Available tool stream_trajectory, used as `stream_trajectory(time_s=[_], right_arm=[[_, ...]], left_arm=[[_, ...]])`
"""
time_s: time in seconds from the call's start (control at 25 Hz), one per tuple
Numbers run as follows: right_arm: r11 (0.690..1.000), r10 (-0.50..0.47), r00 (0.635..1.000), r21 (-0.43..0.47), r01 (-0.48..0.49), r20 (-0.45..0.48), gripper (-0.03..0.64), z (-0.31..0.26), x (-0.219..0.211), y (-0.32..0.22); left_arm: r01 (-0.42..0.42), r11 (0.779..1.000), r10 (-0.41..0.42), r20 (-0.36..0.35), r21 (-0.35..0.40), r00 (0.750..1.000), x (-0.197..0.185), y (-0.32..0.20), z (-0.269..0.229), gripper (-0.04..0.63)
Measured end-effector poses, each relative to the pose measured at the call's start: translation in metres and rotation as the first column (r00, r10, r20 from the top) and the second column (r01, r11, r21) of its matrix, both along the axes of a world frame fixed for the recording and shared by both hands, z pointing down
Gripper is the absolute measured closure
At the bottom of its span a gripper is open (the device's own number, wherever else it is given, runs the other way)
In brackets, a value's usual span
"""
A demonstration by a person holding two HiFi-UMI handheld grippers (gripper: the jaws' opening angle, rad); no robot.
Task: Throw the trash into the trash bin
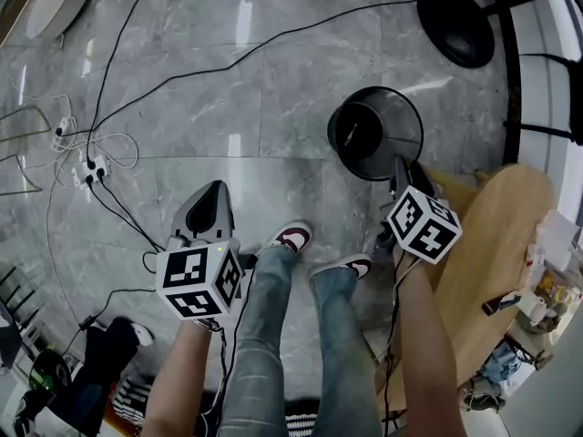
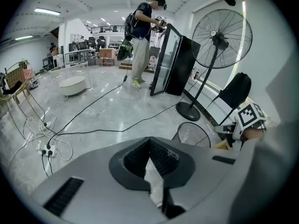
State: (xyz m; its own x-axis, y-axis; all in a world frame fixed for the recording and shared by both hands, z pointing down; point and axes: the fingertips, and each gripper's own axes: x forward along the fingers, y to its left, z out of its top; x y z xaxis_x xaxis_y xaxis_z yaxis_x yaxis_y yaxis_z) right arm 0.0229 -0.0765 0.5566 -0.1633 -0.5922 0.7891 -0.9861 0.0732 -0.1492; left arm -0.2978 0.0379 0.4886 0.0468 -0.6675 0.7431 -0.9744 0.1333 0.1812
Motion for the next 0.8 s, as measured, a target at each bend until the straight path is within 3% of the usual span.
stream_trajectory(time_s=[0.2, 0.44, 0.64, 0.8], right_arm=[[0.999, 0.021, 0.999, 0.024, -0.021, 0.026, 0.462, -0.027, 0.011, 0.009], [0.99, 0.119, 0.992, 0.074, -0.122, 0.047, 0.463, -0.081, 0.06, 0.03], [0.964, 0.243, 0.968, 0.1, -0.247, 0.055, 0.466, -0.12, 0.112, 0.059], [0.917, 0.378, 0.925, 0.115, -0.381, 0.048, 0.466, -0.14, 0.163, 0.089]], left_arm=[[-0.046, 0.999, 0.046, 0.001, -0.003, 0.999, 0.017, -0.015, -0.013, 0.586], [-0.175, 0.984, 0.176, -0.009, 0.024, 0.984, 0.077, -0.043, -0.047, 0.586], [-0.308, 0.951, 0.309, -0.015, 0.04, 0.951, 0.139, -0.059, -0.074, 0.586], [-0.431, 0.901, 0.432, -0.017, 0.057, 0.902, 0.194, -0.071, -0.093, 0.586]])
